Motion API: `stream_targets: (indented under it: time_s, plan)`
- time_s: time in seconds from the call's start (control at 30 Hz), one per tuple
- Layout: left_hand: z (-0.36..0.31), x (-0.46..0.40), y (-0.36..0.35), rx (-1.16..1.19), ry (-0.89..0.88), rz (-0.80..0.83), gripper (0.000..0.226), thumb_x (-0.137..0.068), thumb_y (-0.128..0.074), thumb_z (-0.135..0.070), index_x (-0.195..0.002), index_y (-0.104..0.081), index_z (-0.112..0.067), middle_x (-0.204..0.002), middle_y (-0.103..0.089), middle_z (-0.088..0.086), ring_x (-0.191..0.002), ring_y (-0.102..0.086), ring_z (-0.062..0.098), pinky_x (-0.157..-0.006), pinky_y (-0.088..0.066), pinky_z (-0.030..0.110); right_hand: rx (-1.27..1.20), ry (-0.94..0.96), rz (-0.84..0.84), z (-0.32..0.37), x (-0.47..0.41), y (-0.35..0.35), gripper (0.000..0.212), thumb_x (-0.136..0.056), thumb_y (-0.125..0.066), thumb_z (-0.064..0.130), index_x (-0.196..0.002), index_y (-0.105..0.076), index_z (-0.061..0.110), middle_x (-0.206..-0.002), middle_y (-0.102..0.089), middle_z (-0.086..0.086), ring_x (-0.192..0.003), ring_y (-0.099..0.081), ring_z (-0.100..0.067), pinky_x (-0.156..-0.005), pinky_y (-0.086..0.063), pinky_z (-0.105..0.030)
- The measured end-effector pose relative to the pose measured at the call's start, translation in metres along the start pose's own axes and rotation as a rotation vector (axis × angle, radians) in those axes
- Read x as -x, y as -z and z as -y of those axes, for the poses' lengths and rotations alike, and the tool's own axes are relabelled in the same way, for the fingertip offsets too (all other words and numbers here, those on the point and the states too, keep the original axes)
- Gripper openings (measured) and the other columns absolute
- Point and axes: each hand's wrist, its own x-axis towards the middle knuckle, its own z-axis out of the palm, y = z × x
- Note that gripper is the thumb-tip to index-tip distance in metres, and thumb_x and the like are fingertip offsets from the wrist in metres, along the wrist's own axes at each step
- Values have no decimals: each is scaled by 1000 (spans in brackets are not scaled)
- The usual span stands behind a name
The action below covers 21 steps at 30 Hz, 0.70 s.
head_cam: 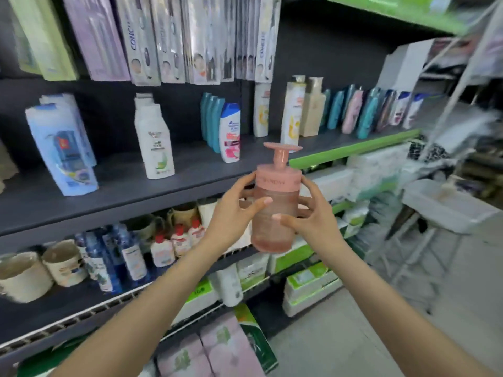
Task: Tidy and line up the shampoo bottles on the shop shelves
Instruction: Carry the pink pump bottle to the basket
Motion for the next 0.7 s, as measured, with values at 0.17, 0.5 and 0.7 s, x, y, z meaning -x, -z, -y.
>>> stream_targets:
  time_s: [0.17,0.5,0.7]
  plan:
    - [1,-44,-89,54,-3,203,59,-81,-71,-25,-134,-45,-23,-124,-60,-1,-105,-62,15,-85,-55,36,5,-66,-126,-34,-5,86,81,-69,-82,12,-128,-36,43,-115,-62,2,-103,-62,-17,-82,-54,-31]
    - [34,-160,-273,142,-4,452,60,-81,-71,-22,-133,-43,-32,-112,-62,1,-105,-62,18,-88,-53,42,62,-157,-328,-118,-61,239,86,-70,-80,8,-140,-34,28,-115,-62,-1,-98,-64,-10,-78,-56,-27]
    - [45,-247,-373,225,22,574,61,-80,-72,-17,-134,-43,-24,-117,-59,6,-111,-58,19,-90,-52,46,151,-188,-450,-160,-120,323,85,-69,-80,8,-138,-36,30,-114,-59,3,-95,-62,-1,-74,-54,-20]
